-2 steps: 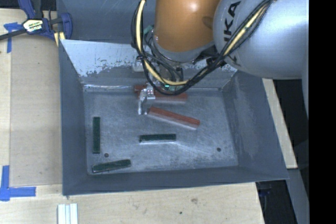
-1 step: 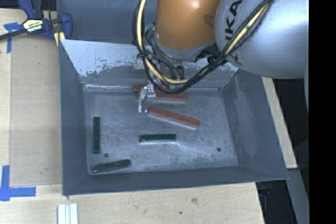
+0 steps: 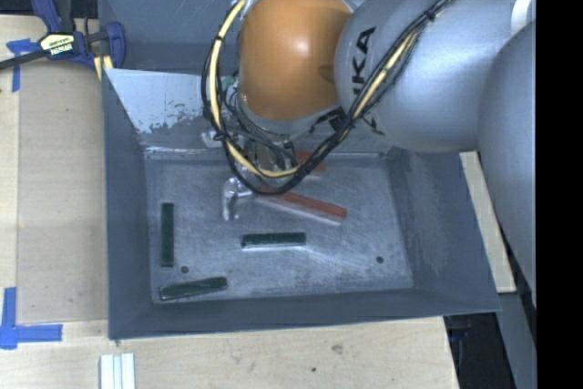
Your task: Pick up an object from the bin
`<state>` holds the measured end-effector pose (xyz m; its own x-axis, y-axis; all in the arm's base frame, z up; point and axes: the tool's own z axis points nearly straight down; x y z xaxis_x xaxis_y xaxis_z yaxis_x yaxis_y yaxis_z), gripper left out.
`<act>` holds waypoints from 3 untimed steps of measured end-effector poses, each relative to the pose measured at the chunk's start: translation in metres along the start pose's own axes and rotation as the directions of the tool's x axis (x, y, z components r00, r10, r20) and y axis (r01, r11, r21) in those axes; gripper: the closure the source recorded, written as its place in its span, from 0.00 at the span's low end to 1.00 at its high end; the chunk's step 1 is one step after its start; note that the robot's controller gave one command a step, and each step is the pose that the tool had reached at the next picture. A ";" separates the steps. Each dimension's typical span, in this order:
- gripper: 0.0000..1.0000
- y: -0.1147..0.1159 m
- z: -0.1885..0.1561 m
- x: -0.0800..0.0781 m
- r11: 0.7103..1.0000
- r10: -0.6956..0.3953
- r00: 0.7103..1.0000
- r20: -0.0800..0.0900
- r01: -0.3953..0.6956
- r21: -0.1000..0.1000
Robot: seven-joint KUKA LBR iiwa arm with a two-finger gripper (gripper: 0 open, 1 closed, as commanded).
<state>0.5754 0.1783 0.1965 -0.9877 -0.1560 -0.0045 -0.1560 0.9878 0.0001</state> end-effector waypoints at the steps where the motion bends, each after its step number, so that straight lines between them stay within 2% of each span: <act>1: 0.00 0.044 0.037 0.019 0.982 -0.189 0.982 -0.003 0.189 -0.001; 2: 0.00 0.045 0.058 0.011 0.900 -0.437 0.900 -0.003 0.437 -0.001; 3: 0.00 0.055 0.126 0.008 0.780 -0.626 0.780 -0.008 0.626 0.003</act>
Offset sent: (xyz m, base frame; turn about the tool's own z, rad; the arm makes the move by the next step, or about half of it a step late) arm -0.0138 0.0448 -0.0748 -0.5936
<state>0.5590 0.2318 0.0703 -0.6728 -0.7398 0.0039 -0.7399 0.6727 -0.0060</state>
